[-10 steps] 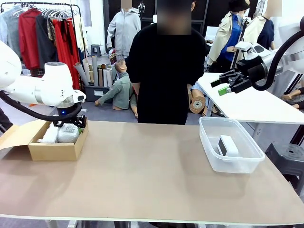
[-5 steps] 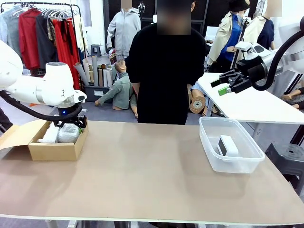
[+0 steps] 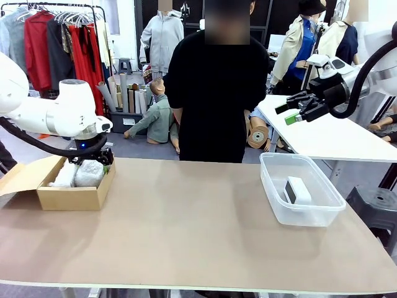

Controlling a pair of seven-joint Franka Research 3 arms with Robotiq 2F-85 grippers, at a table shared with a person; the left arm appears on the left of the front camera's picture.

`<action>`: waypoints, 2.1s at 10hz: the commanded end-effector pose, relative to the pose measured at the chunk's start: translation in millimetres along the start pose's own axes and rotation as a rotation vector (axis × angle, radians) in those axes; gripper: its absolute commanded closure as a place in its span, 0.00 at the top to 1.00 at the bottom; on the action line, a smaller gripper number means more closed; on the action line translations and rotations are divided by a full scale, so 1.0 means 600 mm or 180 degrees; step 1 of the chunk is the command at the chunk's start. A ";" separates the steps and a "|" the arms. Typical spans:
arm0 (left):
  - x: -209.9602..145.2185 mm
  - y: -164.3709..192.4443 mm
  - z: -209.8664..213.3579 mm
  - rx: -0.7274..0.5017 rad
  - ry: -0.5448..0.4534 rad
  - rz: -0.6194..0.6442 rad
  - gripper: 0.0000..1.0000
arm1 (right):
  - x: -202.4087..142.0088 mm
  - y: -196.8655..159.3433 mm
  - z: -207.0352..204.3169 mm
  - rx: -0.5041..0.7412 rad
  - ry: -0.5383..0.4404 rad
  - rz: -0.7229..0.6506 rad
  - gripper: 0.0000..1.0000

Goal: Separate and place wrapped and unwrapped clocks.
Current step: If the picked Digital clock is wrapped, place it in the Package Box ; if not, place it in the Organizing box.

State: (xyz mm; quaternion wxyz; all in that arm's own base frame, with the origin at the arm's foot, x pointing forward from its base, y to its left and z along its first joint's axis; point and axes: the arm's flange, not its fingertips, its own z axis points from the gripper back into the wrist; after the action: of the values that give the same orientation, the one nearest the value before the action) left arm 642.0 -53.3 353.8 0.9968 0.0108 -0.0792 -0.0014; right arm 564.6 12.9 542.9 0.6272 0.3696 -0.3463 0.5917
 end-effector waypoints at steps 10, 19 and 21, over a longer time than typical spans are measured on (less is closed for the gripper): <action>-0.018 -0.015 0.062 0.0021 -0.0009 -0.0053 1.00 | 0.002 0.001 0.001 -0.0008 0.0009 0.0010 1.00; -0.005 -0.015 0.056 -0.0002 -0.0053 -0.0047 1.00 | 0.002 0.001 0.001 -0.0008 0.0009 0.0010 1.00; -0.007 -0.018 0.056 0.0001 -0.0010 -0.0055 1.00 | 0.002 0.001 0.001 -0.0008 0.0009 0.0010 1.00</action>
State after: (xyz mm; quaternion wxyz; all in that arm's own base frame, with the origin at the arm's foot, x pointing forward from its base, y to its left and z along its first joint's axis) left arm 632.5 -65.0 386.2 0.9967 0.0116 -0.0802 -0.0102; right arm 564.6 12.9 542.9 0.6272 0.3696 -0.3463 0.5917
